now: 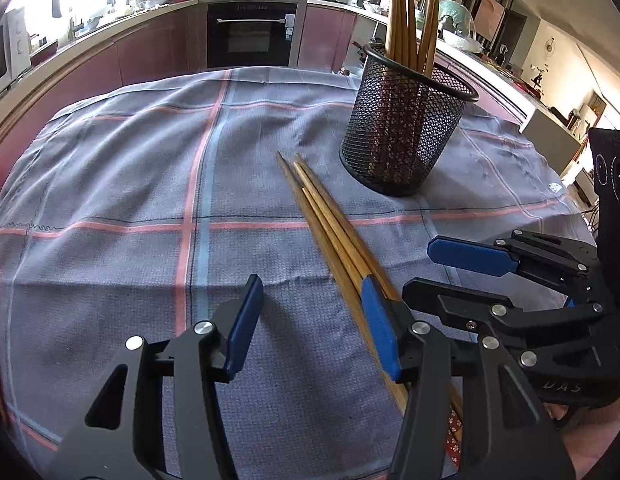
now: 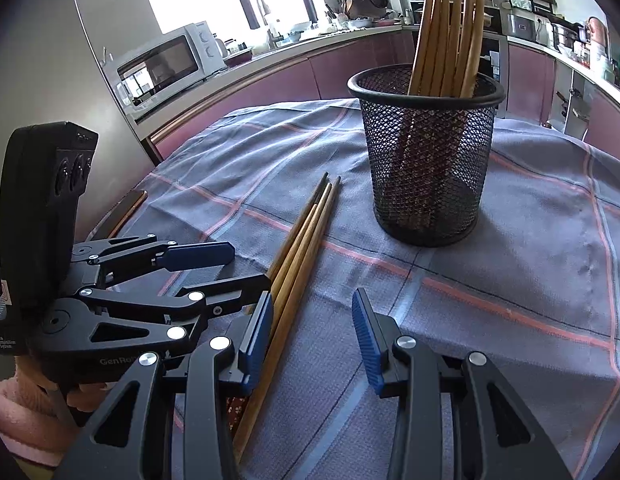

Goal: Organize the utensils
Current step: 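Move both open tools back down to the chopstick pile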

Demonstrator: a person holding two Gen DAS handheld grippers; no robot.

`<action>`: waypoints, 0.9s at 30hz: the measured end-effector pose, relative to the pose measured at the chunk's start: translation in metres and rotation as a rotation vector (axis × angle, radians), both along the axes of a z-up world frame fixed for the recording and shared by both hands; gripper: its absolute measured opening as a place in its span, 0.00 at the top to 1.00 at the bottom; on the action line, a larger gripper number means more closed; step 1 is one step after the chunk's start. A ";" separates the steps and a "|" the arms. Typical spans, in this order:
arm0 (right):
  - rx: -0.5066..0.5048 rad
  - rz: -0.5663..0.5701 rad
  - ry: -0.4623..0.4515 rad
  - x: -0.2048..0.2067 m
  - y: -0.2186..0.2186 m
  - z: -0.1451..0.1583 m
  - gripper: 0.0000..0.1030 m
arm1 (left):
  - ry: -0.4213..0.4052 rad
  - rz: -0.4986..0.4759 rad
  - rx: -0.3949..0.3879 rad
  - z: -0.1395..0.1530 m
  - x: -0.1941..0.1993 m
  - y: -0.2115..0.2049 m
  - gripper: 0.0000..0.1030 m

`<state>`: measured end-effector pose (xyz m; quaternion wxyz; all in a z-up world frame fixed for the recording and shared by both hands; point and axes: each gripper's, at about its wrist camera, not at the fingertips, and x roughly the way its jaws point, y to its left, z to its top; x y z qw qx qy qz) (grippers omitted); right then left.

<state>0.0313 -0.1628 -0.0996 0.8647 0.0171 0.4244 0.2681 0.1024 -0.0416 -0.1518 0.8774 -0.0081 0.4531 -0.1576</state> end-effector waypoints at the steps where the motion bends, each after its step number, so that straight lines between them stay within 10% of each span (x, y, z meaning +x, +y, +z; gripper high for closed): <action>1: -0.002 0.000 0.000 0.000 0.000 0.000 0.63 | 0.000 -0.003 0.008 0.000 0.000 -0.001 0.51; 27: -0.042 0.002 0.004 0.009 0.013 -0.007 0.69 | 0.009 -0.002 0.028 0.001 0.003 0.012 0.65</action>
